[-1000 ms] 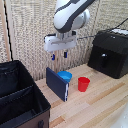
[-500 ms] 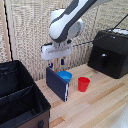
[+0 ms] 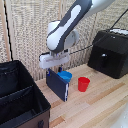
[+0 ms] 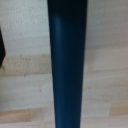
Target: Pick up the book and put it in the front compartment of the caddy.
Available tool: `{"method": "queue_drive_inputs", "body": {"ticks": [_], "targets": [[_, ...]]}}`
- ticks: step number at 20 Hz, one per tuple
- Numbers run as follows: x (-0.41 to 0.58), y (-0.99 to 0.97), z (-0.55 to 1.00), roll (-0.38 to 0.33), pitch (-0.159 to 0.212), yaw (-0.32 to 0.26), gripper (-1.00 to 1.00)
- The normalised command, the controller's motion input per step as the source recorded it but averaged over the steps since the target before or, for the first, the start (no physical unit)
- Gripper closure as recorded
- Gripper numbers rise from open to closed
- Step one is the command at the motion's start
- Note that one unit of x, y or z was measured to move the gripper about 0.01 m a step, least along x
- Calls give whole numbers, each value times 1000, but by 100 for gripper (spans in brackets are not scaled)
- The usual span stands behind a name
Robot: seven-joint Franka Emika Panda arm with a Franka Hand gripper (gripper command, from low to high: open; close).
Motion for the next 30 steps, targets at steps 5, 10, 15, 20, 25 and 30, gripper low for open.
{"method": "queue_drive_inputs", "body": {"ticks": [5,10,15,20,25,30], "targets": [[132,0,-300,-5,-1,44,-100],[43,3,-137,-5,7,29,100],[0,7,0,-3,1,0,100],[0,5,5,-8,-15,0,100],[17,-58,238,0,-2,42,100],[18,-277,872,6,30,-75,100]]}}
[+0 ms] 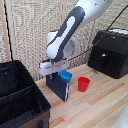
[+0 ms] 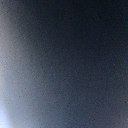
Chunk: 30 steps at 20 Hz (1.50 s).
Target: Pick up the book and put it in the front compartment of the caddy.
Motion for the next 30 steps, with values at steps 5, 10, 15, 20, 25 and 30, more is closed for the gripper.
{"method": "queue_drive_inputs", "body": {"ticks": [5,10,15,20,25,30], "targets": [[102,-254,1000,0,43,-213,100],[122,-69,1000,-13,18,-259,100],[-40,-1,811,33,0,-315,100],[-34,-5,708,47,0,-347,100],[-3,-17,542,48,0,-370,100],[0,0,507,51,0,-369,100]]}}
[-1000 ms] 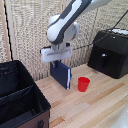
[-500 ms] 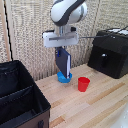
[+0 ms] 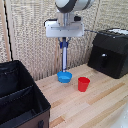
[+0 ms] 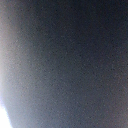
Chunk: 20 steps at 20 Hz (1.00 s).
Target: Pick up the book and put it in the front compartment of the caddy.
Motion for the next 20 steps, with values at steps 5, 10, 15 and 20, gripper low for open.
{"method": "queue_drive_inputs", "body": {"ticks": [5,10,15,20], "targets": [[-2,0,446,90,0,-354,100],[-22,181,425,85,-1,-276,100],[-1,534,366,52,0,-163,100],[0,550,383,61,1,-141,100]]}}
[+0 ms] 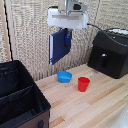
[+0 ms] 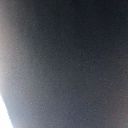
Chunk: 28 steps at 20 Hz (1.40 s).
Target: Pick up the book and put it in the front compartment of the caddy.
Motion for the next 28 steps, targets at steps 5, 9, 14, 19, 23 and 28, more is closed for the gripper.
{"method": "queue_drive_inputs", "body": {"ticks": [5,9,14,19,23,28], "targets": [[-3,695,356,0,22,-91,100],[0,726,364,0,13,-92,100],[-5,739,332,-8,21,-88,100],[-28,739,330,-14,27,-81,100],[-58,741,301,-16,42,-71,100],[-67,734,286,-16,51,-69,100]]}}
